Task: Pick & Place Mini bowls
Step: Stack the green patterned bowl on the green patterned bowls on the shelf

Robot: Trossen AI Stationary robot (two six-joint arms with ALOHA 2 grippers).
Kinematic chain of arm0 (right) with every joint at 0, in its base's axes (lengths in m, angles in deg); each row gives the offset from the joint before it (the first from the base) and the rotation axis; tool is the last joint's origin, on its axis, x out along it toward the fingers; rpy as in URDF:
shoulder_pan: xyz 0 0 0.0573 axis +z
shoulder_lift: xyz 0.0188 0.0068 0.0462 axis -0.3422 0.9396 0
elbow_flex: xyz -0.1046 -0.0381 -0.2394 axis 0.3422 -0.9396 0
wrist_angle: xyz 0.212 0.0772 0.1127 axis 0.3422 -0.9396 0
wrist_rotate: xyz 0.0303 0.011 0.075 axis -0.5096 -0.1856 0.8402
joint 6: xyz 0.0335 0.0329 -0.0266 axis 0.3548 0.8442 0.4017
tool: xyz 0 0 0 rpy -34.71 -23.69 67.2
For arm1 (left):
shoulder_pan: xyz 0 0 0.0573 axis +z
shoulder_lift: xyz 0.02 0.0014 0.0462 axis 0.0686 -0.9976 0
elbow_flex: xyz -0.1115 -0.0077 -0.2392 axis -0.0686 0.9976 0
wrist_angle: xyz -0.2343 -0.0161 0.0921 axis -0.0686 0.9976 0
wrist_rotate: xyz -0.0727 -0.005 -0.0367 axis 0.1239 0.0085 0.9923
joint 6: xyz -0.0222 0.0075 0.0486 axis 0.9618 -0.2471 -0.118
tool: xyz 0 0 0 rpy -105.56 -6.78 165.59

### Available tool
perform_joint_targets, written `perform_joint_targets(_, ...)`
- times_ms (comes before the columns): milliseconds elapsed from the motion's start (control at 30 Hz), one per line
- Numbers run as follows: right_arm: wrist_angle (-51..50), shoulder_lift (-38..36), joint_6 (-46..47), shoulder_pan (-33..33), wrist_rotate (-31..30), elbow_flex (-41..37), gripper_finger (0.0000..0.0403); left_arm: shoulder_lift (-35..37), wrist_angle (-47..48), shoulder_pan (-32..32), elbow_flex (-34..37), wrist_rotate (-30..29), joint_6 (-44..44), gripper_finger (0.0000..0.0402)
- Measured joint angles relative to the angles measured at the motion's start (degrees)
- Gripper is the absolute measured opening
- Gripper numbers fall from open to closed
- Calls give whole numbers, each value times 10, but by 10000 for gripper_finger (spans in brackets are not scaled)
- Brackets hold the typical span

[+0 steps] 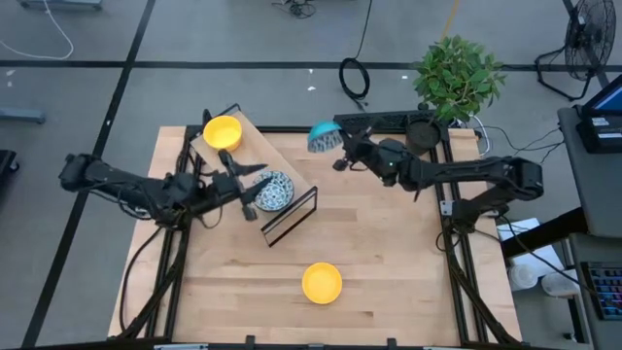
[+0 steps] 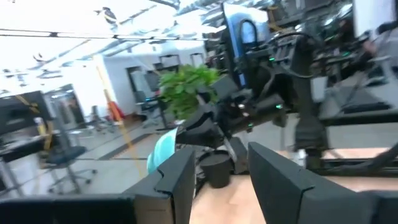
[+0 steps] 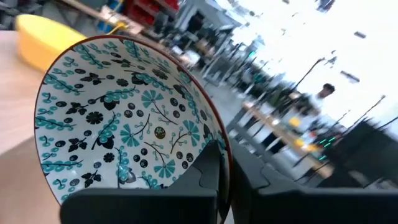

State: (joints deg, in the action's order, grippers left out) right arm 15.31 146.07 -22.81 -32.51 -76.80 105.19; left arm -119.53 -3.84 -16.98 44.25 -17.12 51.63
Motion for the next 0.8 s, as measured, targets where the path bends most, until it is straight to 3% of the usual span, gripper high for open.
perform_joint_targets(267, 215, 69, -131, -4, 4, 0, 3, -101, 2, 90, -64, -68, -30, 240)
perform_joint_targets(433, 266, 73, -158, 9, 48, 0, 3, -160, 4, 135, -106, -71, -64, 279)
perform_joint_targets(600, 295, 73, -174, 17, 60, 0, 3, -195, 1, 156, -131, -66, -65, 293)
perform_joint_targets(800, 300, 73, -202, 19, 56, 0, 3, -205, 2, 154, -136, -60, -60, 282)
